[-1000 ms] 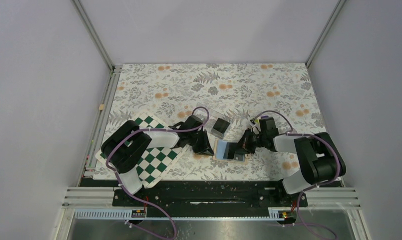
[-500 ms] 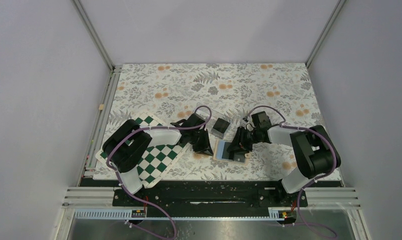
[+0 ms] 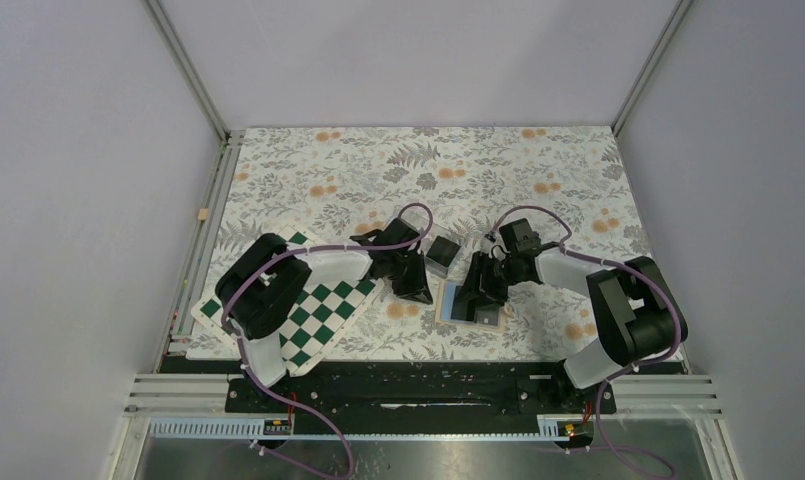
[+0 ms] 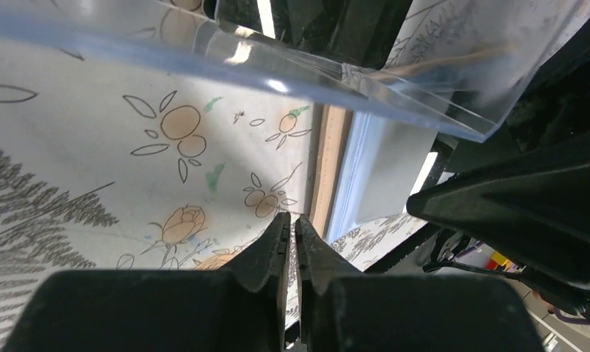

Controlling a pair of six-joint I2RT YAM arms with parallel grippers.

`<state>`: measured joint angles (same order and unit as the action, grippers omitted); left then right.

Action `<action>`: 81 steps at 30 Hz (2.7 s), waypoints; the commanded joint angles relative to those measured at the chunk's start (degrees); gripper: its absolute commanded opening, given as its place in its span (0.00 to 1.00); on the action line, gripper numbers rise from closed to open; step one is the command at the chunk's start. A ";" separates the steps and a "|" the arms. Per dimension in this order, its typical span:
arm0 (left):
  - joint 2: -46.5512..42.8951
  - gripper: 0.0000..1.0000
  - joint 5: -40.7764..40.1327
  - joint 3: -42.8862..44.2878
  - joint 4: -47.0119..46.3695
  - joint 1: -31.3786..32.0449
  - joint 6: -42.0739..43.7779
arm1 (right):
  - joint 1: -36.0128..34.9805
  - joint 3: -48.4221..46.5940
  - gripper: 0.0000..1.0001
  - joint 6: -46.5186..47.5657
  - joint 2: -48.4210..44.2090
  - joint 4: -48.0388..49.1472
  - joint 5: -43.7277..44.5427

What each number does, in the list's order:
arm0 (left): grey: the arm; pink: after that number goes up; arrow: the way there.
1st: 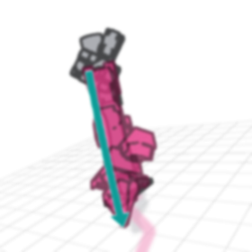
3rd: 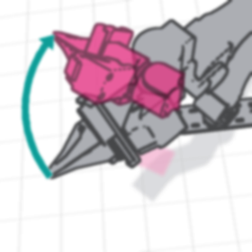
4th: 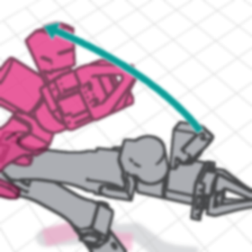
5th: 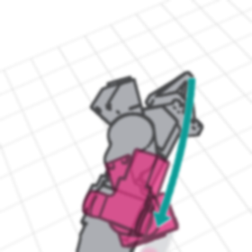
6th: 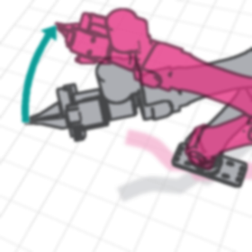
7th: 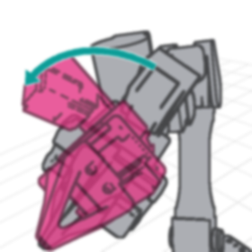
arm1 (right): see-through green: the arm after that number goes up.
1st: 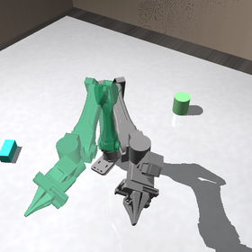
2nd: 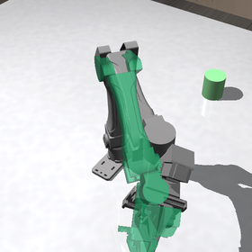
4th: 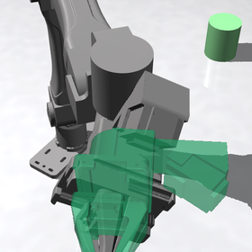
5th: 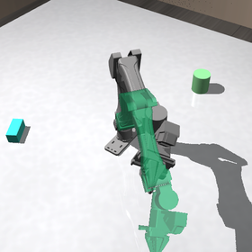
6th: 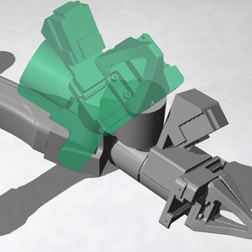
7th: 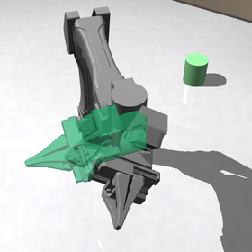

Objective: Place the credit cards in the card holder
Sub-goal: Insert the credit card into the card holder.

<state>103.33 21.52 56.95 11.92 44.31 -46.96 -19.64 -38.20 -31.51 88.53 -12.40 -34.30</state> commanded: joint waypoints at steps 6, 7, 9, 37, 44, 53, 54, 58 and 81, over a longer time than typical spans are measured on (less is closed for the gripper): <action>3.84 0.06 0.40 3.49 -2.02 3.42 -1.59 | -4.20 -1.68 0.51 -2.82 4.34 4.15 -1.51; 3.81 0.06 0.72 3.52 -2.53 3.75 -2.02 | -4.49 -1.59 0.51 -3.54 4.63 5.30 -2.21; 3.59 0.06 1.07 3.51 -3.46 4.39 -2.47 | -5.28 -1.65 0.51 -4.54 5.37 6.58 -3.29; -6.82 0.41 -4.38 5.05 4.24 4.54 0.01 | -6.38 -2.65 0.91 1.88 -3.63 -8.95 5.87; -3.96 0.37 2.20 3.49 -5.85 4.50 -4.80 | -6.37 -3.60 0.81 4.73 -4.49 -13.40 9.24; 0.51 0.23 4.98 2.96 -11.66 5.05 -7.51 | -6.32 -3.67 0.43 5.67 -2.99 -14.26 11.28; 1.15 0.23 5.02 3.03 -11.66 5.08 -7.47 | -6.34 -3.72 0.43 5.88 -2.85 -14.44 11.74; 3.39 0.25 4.56 2.98 -11.66 5.37 -7.37 | -6.29 -3.65 0.43 6.45 -2.81 -14.99 12.70; -2.41 0.17 -0.34 2.30 -8.47 6.53 -5.37 | -6.29 -3.56 0.48 6.82 -2.78 -14.96 12.53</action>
<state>105.67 23.03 59.00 3.64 50.11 -53.41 -25.56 -40.45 -26.09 85.41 -25.76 -23.62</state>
